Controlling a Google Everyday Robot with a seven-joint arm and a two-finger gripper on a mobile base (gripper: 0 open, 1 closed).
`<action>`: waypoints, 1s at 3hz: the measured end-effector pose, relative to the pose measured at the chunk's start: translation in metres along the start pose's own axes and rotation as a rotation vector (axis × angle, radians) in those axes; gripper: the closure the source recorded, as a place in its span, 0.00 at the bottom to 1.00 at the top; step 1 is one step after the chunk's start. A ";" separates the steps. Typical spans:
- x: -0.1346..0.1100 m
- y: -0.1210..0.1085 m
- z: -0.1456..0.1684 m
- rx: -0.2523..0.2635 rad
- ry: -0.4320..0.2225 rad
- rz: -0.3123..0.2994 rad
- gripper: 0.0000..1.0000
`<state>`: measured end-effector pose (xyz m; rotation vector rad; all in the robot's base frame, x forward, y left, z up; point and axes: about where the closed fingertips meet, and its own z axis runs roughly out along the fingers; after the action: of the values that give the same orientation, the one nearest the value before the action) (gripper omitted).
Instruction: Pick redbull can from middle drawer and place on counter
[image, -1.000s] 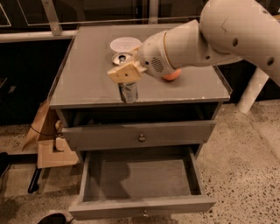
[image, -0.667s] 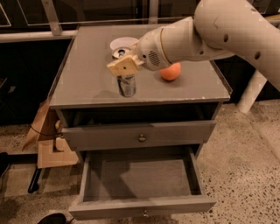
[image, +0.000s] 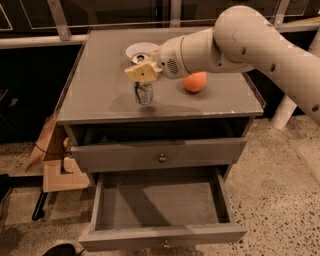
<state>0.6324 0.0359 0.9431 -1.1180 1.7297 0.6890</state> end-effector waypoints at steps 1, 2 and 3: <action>0.013 -0.015 0.010 0.009 -0.011 0.023 1.00; 0.025 -0.023 0.018 0.009 -0.009 0.043 1.00; 0.035 -0.027 0.025 0.004 -0.002 0.060 1.00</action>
Offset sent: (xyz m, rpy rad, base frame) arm 0.0376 -0.0113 -0.0454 0.0322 0.0479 -0.0446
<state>0.6618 0.0315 0.9020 -1.0660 1.7679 0.7228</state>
